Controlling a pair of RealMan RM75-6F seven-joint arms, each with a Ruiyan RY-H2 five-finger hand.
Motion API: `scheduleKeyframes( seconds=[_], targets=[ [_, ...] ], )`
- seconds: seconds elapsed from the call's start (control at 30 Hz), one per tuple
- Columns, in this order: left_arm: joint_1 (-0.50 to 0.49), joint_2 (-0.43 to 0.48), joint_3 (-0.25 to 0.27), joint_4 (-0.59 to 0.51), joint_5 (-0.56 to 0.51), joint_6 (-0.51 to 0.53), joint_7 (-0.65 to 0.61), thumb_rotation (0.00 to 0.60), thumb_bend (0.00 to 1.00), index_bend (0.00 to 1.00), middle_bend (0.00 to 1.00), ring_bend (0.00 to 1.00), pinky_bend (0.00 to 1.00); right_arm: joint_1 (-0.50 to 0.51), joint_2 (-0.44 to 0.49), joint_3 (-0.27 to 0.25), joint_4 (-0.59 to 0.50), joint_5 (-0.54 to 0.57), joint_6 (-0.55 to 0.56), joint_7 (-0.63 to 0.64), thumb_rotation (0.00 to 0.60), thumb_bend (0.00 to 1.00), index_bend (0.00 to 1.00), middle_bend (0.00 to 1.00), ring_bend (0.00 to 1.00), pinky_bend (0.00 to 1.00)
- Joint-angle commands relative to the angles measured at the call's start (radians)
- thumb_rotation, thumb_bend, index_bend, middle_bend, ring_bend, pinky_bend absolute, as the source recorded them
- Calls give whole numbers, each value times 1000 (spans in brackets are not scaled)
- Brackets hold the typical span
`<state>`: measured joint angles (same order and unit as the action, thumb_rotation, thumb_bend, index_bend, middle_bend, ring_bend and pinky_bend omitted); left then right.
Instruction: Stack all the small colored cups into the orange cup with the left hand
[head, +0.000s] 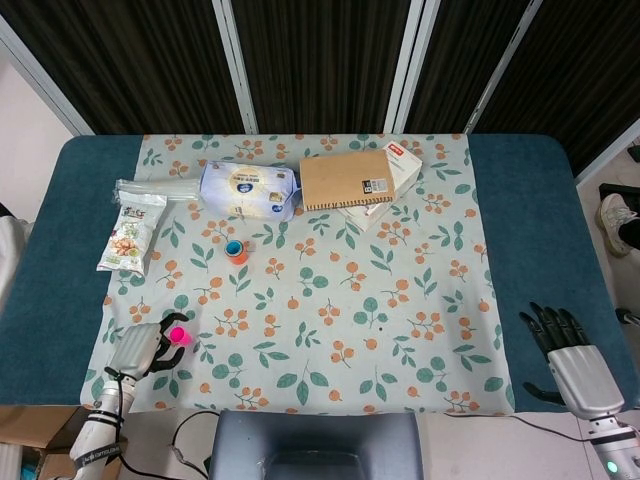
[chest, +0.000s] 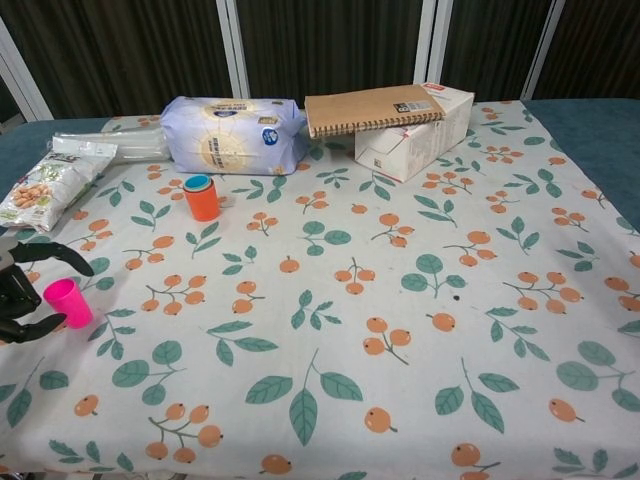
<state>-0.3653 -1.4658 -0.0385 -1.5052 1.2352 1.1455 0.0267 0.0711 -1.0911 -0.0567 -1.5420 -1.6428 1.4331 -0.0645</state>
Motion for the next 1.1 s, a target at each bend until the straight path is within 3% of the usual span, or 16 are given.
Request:
scheduleKeyframes(
  seconds=[0.03, 0.57, 0.9, 1.0, 1.1],
  targets=[
    [0, -5, -7, 11, -2, -6, -9, 600, 367, 338, 1000, 1000, 1000, 0, 0, 0, 0, 1, 0, -1, 600, 206, 0, 0, 0, 0],
    [3, -31, -23, 52, 4, -32, -41, 600, 365, 484, 1000, 1000, 1000, 0, -3, 2, -2, 7, -3, -12, 600, 205, 0, 0, 0, 0],
    [3, -36, -41, 63, 8, -25, -46, 600, 415, 572, 1000, 1000, 1000, -1, -1, 1, -3, 7, -2, -11, 600, 206, 0, 0, 0, 0],
    [-8, -27, -68, 44, 10, -17, -58, 600, 417, 576, 1000, 1000, 1000, 0, -2, 1, -3, 6, -3, -13, 600, 206, 0, 0, 0, 0],
    [-41, -25, -134, 14, 4, -11, -78, 600, 420, 582, 1000, 1000, 1000, 1, -4, 1, -3, 8, -6, -16, 600, 205, 0, 0, 0, 0]
  ],
)
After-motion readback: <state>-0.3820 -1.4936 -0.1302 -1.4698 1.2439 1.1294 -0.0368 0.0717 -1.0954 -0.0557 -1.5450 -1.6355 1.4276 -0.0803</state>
